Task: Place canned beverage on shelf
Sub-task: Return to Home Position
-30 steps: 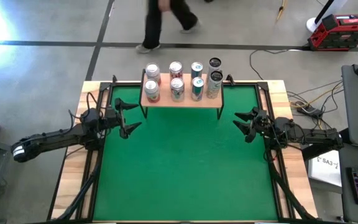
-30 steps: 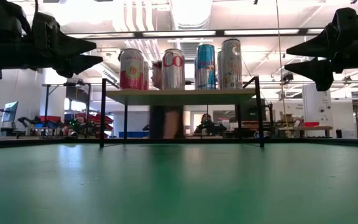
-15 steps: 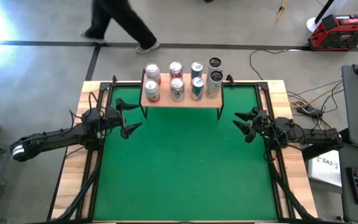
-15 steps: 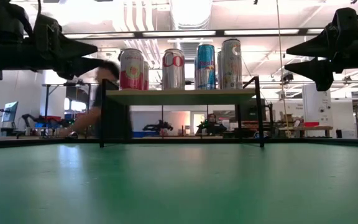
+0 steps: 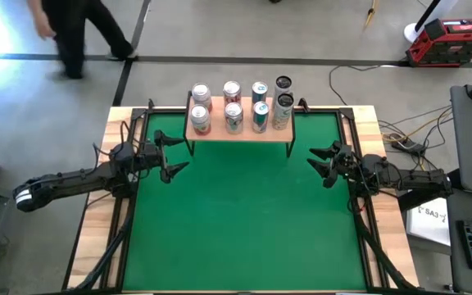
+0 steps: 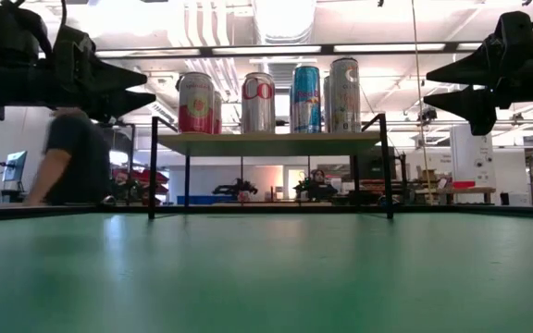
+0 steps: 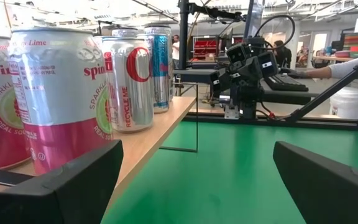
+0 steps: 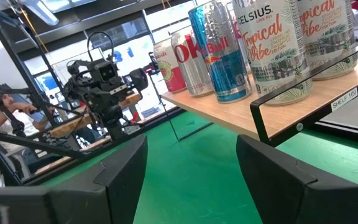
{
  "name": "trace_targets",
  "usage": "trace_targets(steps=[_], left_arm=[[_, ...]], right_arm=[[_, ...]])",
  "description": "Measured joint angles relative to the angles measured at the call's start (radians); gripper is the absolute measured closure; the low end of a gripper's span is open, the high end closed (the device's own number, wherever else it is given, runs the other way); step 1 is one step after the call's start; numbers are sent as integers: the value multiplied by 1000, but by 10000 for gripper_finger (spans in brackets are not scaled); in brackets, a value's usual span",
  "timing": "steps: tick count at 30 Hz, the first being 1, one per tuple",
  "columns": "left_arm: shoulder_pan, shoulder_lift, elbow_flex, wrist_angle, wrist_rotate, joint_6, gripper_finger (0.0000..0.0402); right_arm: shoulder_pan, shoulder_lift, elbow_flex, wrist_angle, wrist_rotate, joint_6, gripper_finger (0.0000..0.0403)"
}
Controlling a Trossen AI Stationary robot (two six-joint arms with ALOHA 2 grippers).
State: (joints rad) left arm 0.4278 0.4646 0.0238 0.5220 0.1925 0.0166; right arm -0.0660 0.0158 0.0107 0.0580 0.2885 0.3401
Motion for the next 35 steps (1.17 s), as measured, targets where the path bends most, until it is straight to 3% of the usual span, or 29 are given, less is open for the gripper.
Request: trace_targets(steps=[35], left_arm=[[0, 85, 0, 0, 0, 0, 2]], right_arm=[[0, 0, 0, 0, 0, 0, 165]])
